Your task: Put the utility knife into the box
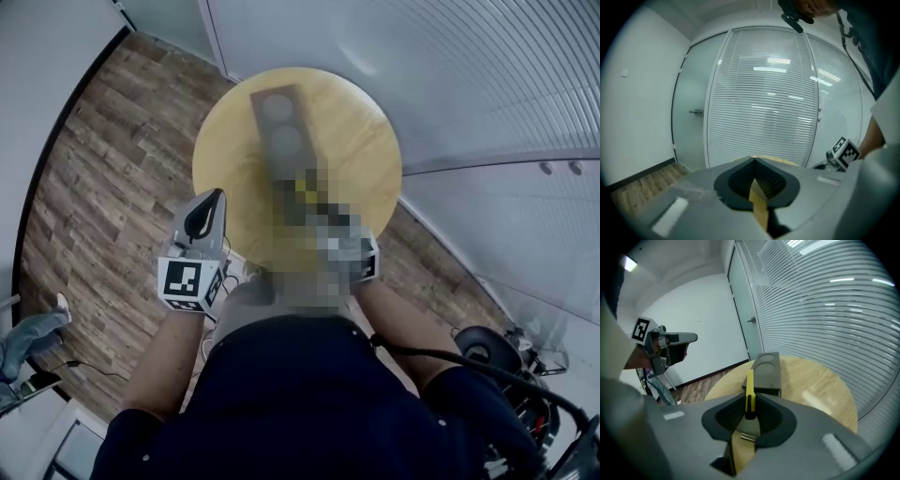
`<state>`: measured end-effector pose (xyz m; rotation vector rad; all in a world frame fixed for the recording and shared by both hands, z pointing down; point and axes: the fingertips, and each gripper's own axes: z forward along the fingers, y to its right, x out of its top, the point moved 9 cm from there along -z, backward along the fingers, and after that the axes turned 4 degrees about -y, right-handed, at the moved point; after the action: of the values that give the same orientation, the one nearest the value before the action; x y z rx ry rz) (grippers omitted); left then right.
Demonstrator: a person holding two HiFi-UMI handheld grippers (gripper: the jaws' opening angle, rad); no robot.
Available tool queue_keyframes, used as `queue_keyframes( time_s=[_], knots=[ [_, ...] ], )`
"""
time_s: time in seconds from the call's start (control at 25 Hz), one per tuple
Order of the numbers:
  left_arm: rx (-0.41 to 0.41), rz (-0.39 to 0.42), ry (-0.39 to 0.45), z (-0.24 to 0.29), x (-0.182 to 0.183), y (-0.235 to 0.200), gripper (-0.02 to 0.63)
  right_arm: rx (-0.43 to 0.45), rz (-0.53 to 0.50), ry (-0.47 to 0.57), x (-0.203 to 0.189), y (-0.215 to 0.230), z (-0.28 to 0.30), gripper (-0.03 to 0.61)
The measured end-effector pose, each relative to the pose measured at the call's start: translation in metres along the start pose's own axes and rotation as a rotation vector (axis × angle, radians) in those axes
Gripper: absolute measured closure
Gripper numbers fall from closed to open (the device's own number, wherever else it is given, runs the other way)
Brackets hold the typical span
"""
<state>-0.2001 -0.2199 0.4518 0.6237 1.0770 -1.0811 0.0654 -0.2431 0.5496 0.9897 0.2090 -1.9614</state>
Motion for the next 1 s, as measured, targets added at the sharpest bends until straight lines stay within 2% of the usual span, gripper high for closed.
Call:
queue_keyframes(
  time_s=[0.36, 0.6, 0.84, 1.0],
  knots=[
    [-0.012, 0.004, -0.038, 0.020, -0.030, 0.022, 0.611, 0.034, -0.003, -0.059, -0.028, 0.012, 0.022, 0.505],
    [-0.035, 0.050, -0.081, 0.019, -0.049, 0.027, 0.611, 0.056, -0.012, -0.085, -0.037, 0.013, 0.038, 0.505],
    [-0.016, 0.027, -0.103, 0.011, -0.065, 0.026, 0.611, 0.062, -0.026, -0.085, -0.044, 0.013, 0.047, 0.505],
    [-0.007, 0.026, -0.104, 0.002, -0.067, 0.029, 0.611, 0.045, -0.041, -0.042, -0.045, 0.012, 0.041, 0.503]
  ],
)
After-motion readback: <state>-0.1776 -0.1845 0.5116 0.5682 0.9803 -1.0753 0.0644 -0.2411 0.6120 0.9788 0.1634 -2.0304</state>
